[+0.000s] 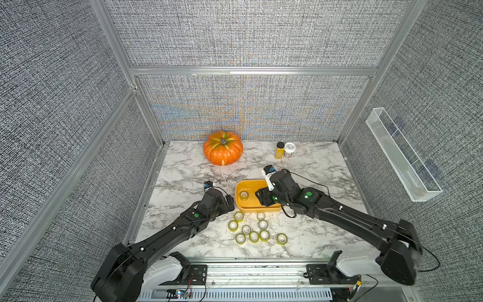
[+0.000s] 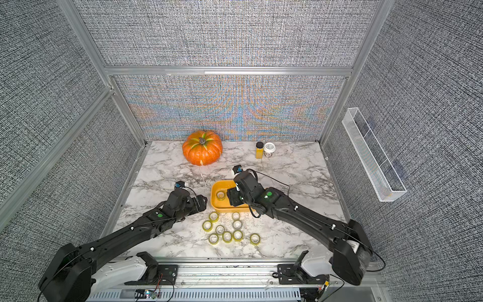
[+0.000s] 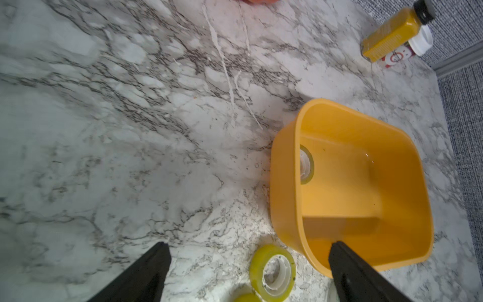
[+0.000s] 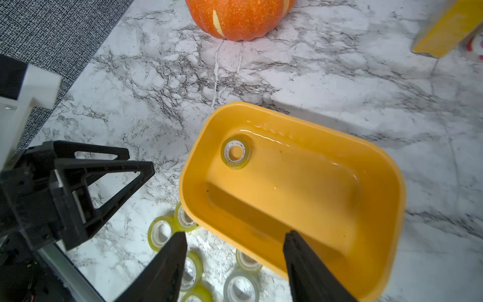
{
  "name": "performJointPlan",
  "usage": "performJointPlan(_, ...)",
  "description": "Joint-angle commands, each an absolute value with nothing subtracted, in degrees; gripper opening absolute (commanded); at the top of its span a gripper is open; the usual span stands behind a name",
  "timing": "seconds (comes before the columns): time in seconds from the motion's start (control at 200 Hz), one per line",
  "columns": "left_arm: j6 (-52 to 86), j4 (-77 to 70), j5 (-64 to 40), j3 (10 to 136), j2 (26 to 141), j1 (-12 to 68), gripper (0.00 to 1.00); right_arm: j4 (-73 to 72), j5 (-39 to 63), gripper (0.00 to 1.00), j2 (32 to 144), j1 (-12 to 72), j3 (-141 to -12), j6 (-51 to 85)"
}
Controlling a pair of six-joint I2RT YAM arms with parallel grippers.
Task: Put the transparent tape into the storage box
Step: Place the tape in the storage box, then pick up the tape from the center of the board.
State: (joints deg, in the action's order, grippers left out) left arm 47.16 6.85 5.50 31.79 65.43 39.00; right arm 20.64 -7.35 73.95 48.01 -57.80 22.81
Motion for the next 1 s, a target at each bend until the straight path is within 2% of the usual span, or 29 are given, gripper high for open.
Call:
performJointPlan(0.0,48.16,4.76,5.7,33.19,67.0,41.57,1.0,21.14,-9.16,0.64,68.47,47.9,-53.91,23.39)
performJointPlan(0.17,48.08,5.29,6.83,34.75,68.63,43.27,1.0,24.58,-9.94,0.63,61.08,47.81,-46.89,26.6)
performJointPlan(0.42,49.12,6.17,8.26,33.73,67.05,43.68,1.0,26.17,-5.11,0.57,55.69,47.89,-38.24,30.31)
performJointPlan(0.591,49.25,8.88,10.83,33.93,64.1,43.92,1.0,27.29,-2.07,0.51,54.35,48.38,-34.34,32.55)
performJointPlan(0.721,51.25,9.99,14.94,32.11,59.89,43.86,1.0,26.61,-2.08,0.5,53.27,49.97,-30.67,35.09)
performJointPlan(0.996,51.88,8.74,16.52,26.81,52.69,43.81,1.0,24.8,-2.55,0.46,56.15,51.1,-26.9,38.92)
